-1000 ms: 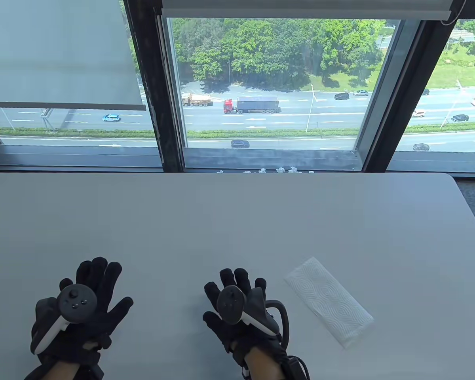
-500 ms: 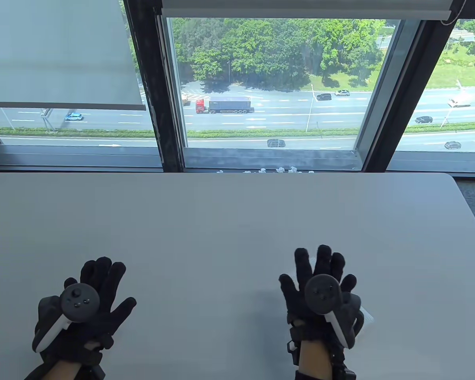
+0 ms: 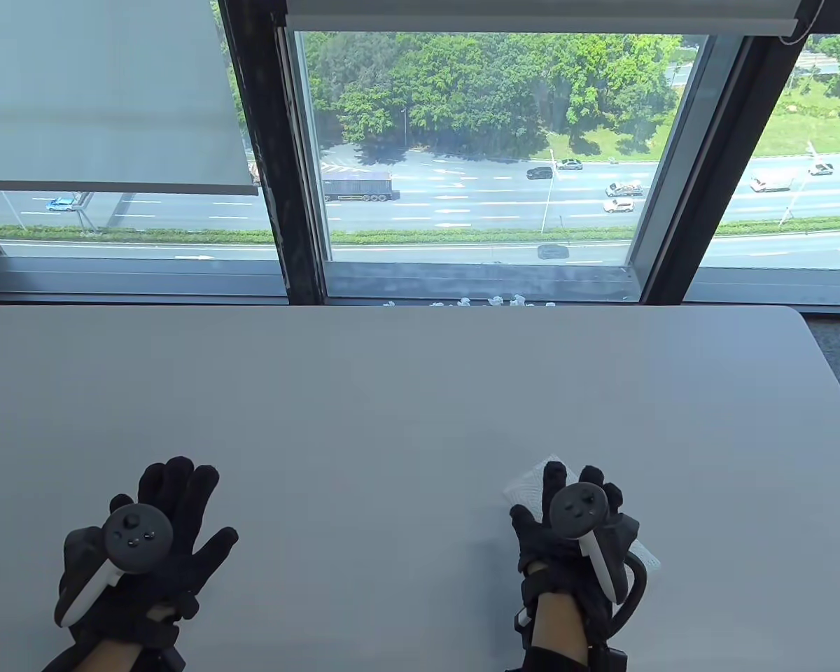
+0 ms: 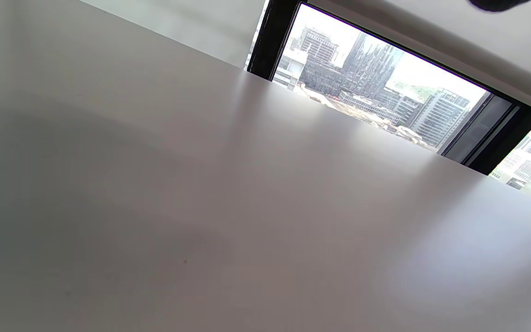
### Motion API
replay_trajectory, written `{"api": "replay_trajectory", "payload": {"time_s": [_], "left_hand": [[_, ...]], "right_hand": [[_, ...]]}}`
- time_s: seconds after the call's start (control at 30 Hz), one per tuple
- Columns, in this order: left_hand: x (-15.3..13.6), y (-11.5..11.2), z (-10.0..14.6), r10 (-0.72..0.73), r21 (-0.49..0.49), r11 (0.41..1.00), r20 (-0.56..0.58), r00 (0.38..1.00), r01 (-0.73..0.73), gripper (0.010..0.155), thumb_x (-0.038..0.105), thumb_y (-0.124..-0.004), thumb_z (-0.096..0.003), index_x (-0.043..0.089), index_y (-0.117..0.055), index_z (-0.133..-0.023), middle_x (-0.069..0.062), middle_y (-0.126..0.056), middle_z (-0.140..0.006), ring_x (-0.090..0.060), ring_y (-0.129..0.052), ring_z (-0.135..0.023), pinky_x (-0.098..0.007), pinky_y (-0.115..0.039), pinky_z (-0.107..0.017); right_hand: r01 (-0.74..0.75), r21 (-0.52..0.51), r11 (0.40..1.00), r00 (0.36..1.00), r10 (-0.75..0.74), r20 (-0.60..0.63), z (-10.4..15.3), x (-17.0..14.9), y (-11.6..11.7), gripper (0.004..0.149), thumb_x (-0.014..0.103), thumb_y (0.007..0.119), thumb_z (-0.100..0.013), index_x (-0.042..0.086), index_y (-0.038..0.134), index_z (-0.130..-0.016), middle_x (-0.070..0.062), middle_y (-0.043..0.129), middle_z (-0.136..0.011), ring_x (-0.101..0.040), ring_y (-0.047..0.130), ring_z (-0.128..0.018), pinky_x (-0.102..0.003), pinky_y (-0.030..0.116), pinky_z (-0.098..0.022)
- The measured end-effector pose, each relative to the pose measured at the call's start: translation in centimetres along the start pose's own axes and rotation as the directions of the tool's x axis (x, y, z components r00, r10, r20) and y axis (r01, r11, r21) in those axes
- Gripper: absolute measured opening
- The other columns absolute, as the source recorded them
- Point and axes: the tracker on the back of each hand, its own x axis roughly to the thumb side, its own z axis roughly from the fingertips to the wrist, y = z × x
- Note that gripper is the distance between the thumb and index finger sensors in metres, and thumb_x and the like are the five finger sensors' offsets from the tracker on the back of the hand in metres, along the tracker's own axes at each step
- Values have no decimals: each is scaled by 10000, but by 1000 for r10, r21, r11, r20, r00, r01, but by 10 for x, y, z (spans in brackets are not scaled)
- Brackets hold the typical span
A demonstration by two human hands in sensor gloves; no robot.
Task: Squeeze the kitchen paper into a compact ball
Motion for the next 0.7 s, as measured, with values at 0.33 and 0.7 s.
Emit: {"api": "replay_trajectory", "payload": {"time_s": [0.33,0.7], "left_hand": [[2,-1,1,-21,-4,1000,5,1000,21,813,834,-554,-459,734,23,-1023,373,177,-1215,30,217,-1198,-451,97,-902],[-2,-1,3,-14,12,1000,-8,1000,14,812,826,-560,-459,725,9,-1029,364,165,-1217,19,204,-1198,-458,86,-899]], "right_hand": [[-63,122,991,981,84,-177,-15,-18,33,807,621,647,-547,378,135,-1122,-78,-15,-1129,-421,19,-1058,-661,181,-719],[-312,-180,933,936,269,-227,-7,-5,36,367,411,677,-590,451,571,-940,85,594,-974,-141,712,-830,-477,585,-760]]}}
